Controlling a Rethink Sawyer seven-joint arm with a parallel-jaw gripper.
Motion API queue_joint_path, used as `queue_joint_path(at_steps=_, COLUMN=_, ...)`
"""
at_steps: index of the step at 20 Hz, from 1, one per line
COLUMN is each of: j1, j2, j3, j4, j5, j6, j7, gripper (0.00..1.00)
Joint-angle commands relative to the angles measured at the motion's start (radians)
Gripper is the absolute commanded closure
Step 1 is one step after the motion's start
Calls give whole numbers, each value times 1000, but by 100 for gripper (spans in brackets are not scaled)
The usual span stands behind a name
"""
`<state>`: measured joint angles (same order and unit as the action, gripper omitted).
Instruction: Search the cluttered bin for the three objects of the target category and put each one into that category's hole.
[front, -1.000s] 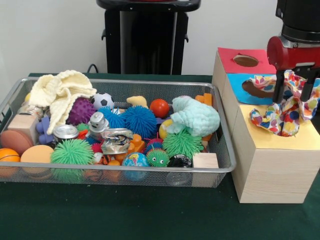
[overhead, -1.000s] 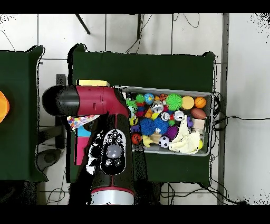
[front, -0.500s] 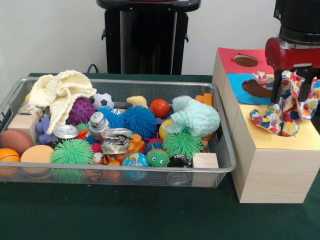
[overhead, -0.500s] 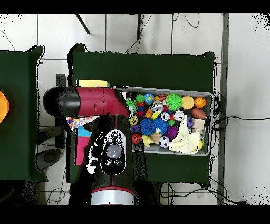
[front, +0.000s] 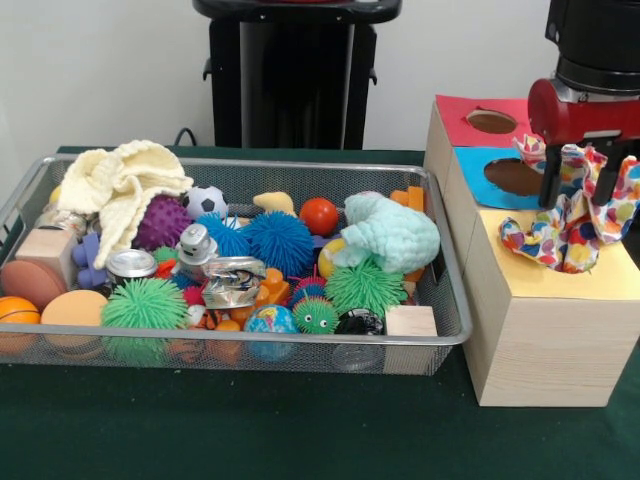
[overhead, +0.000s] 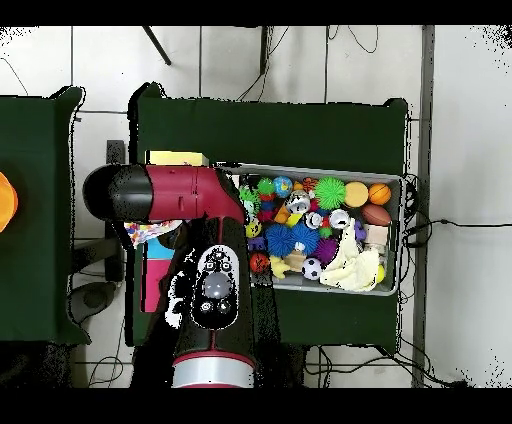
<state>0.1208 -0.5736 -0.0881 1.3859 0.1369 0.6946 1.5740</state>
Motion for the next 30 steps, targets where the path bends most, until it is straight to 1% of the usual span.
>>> queue_joint_path(at_steps=1, j1=-28, j2=55, j3=37, j4=68, j5=20, j6=49, j7=198, gripper=0)
queue_joint_path(at_steps=14, j1=-19, j2=53, j3=34, j4=86, j5=26, j6=22, j7=217, gripper=0)
queue_joint_path(at_steps=23, j1=-15, j2=49, j3=29, j4=90, j5=30, j6=30, j7=227, gripper=0)
queue_joint_path(at_steps=24, j1=-13, j2=49, j3=27, j4=90, j5=31, j6=31, j7=230, gripper=100)
queue_joint_path(at_steps=30, j1=-12, j2=51, j3=27, j4=88, j5=34, j6=33, j7=235, gripper=100)
